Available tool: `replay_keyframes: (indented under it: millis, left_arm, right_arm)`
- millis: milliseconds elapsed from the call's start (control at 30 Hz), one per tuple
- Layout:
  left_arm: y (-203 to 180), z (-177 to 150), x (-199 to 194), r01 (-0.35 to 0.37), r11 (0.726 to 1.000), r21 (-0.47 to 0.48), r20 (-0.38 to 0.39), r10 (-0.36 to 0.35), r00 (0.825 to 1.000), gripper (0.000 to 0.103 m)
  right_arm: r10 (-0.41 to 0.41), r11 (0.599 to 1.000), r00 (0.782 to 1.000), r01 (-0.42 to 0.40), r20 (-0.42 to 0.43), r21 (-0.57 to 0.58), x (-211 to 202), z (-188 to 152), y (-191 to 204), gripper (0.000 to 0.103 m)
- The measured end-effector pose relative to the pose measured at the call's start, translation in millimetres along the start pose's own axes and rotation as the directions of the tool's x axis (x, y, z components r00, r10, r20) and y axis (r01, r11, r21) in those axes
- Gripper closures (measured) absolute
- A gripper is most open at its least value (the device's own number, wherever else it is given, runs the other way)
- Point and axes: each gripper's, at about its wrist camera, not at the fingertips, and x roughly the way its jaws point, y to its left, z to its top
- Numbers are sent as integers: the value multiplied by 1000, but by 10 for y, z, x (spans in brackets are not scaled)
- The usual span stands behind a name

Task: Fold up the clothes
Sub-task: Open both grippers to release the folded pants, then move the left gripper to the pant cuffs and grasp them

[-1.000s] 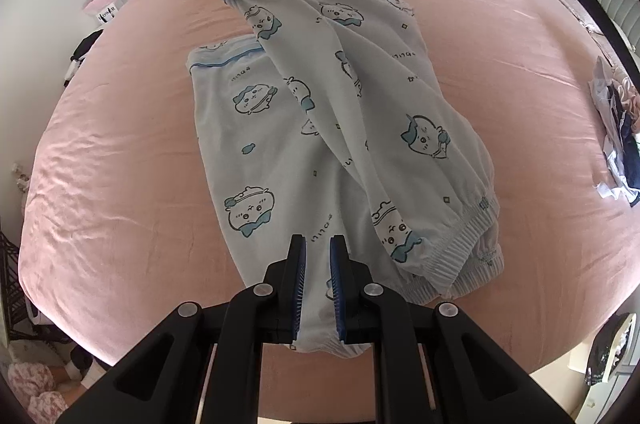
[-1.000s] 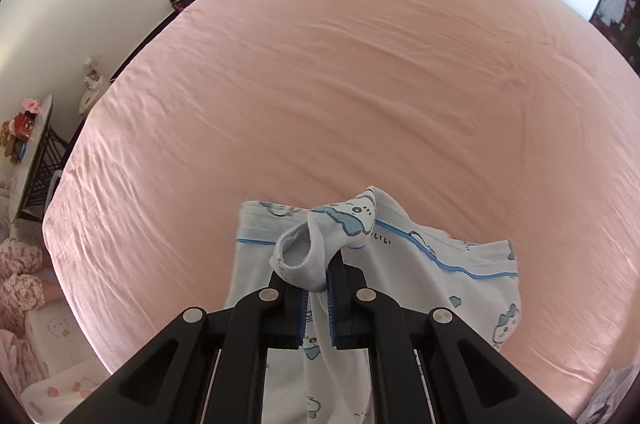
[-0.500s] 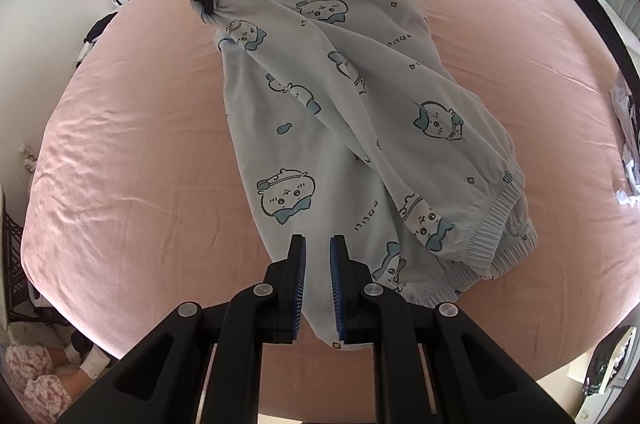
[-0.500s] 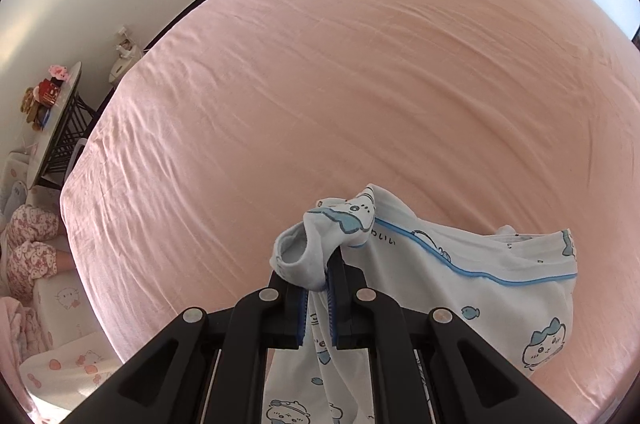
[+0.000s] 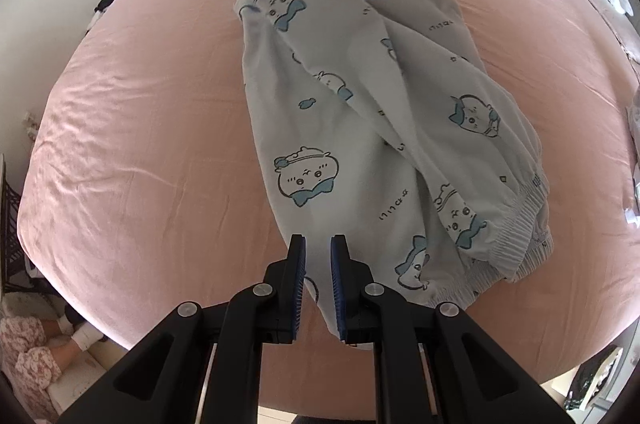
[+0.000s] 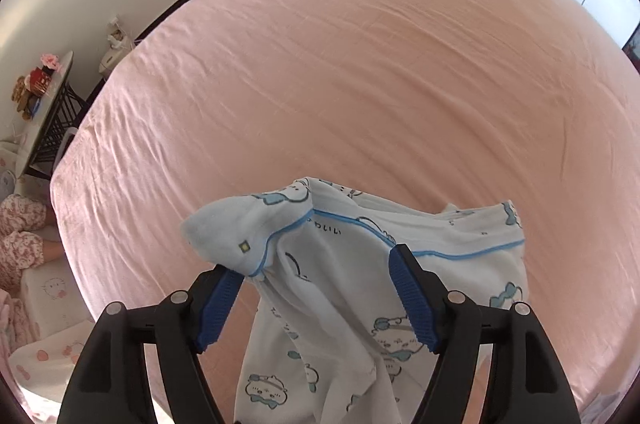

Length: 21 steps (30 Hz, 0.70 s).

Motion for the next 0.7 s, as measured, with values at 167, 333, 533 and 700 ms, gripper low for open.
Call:
replay_keyframes:
  millis: [167, 333, 533, 700]
  left_arm:
    - [46, -3, 107, -41, 999, -21, -50, 40, 998, 80]
    - [29, 41, 155, -23, 998, -53, -42, 21, 999, 1]
    - [-12, 53, 132, 18, 998, -55, -34, -19, 999, 1]
    - [-46, 48, 129, 45, 998, -46, -36, -46, 998, 1]
  right_arm:
    - [-4, 999, 1000, 3, 28, 46, -256, -90, -171, 27]
    - [38, 996, 997, -43, 73, 72, -523, -231, -278, 26]
    - [64, 990, 988, -80, 137, 113, -869, -493, -472, 26]
    - [80, 978, 978, -114, 194, 173, -1140, -805, -764, 26]
